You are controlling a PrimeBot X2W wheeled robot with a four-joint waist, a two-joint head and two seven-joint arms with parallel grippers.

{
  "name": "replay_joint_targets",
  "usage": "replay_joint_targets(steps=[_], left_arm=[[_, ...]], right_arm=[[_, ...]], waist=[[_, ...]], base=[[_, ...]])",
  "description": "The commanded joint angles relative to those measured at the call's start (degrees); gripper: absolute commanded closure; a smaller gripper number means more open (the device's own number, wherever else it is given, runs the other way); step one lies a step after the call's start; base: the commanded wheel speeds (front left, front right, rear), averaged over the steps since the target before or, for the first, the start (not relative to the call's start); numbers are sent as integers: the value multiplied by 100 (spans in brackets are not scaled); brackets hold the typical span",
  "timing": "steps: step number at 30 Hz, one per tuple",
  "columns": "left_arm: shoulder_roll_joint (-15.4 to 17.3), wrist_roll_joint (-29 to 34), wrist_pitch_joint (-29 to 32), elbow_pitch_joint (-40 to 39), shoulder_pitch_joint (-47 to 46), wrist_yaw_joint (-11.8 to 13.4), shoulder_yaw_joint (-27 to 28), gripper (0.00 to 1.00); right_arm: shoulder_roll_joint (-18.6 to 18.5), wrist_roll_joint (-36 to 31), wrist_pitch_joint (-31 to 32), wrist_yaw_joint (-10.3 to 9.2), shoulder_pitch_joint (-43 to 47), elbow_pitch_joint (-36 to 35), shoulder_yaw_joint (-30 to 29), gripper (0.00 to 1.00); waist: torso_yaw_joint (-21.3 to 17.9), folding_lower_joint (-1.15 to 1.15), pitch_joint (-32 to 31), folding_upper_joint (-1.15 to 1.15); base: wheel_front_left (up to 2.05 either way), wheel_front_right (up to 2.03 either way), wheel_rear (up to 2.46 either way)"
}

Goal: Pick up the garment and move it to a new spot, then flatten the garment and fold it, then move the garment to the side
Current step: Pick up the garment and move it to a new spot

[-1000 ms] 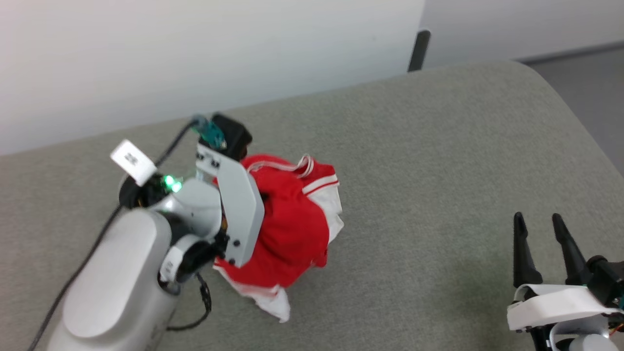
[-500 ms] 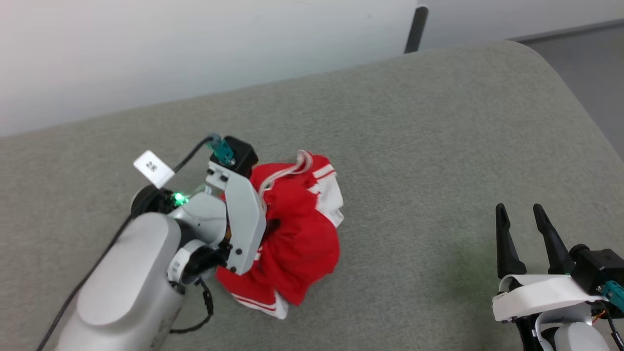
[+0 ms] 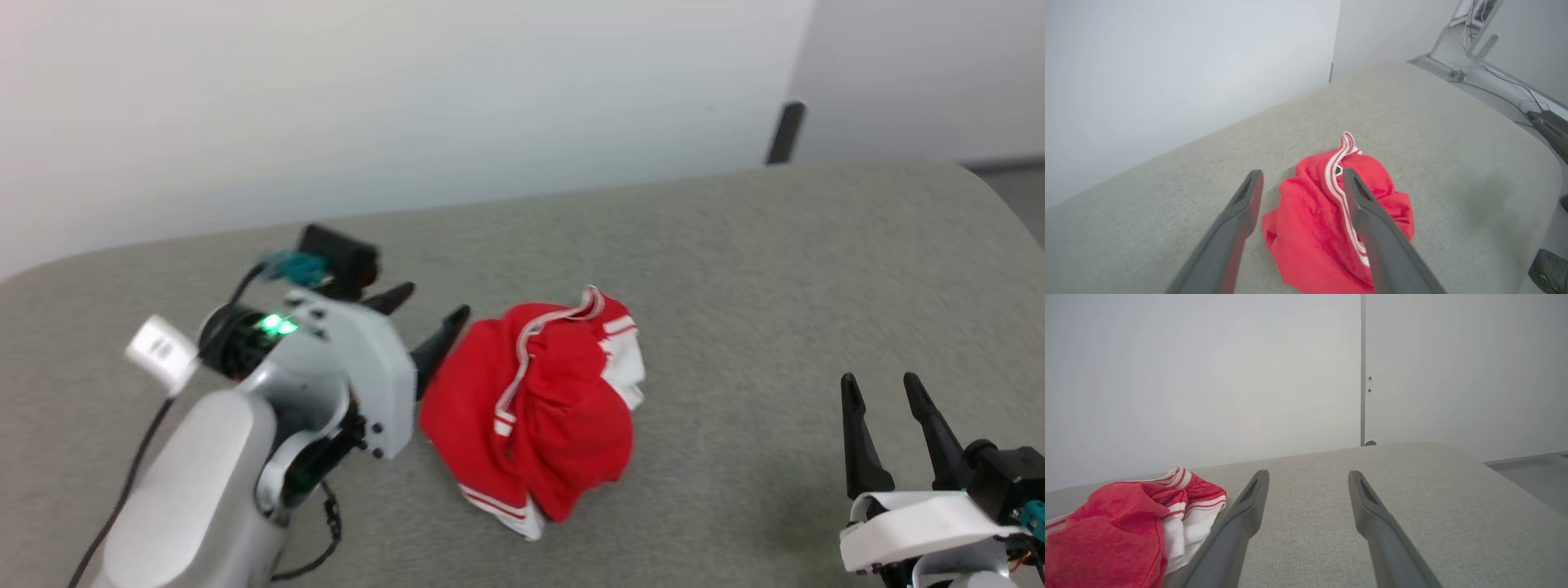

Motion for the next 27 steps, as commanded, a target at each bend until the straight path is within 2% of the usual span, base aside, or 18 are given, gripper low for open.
replay_joint_targets(steps=[1,13,14,24,27], left_arm=[[1,46,-411,-44,237,21,113,0],[80,306,-2784,313,1296,-24,490,0],[80,306,-2784,313,1296,-24,490,0],[-57,332,-4259,1202,1793,77,825,0],[-64,320,-4498,1422,1896,126,956,0]], right_arm=[[-47,44,-5,0,118,-35,25,0],[-170,-125,-5,0,492,-186,-14,0],[-170,-125,-5,0,492,-186,-14,0],[-186,-394,-5,0,705,-268,-88,0],[-169,-444,-5,0,751,-333,-122,0]], waist=[[441,0,-366,0],[1175,0,-617,0],[1175,0,-617,0],[1621,0,-760,0],[1703,0,-799,0]], base=[[0,0,0],[0,0,0],[0,0,0],[0,0,0],[0,0,0]])
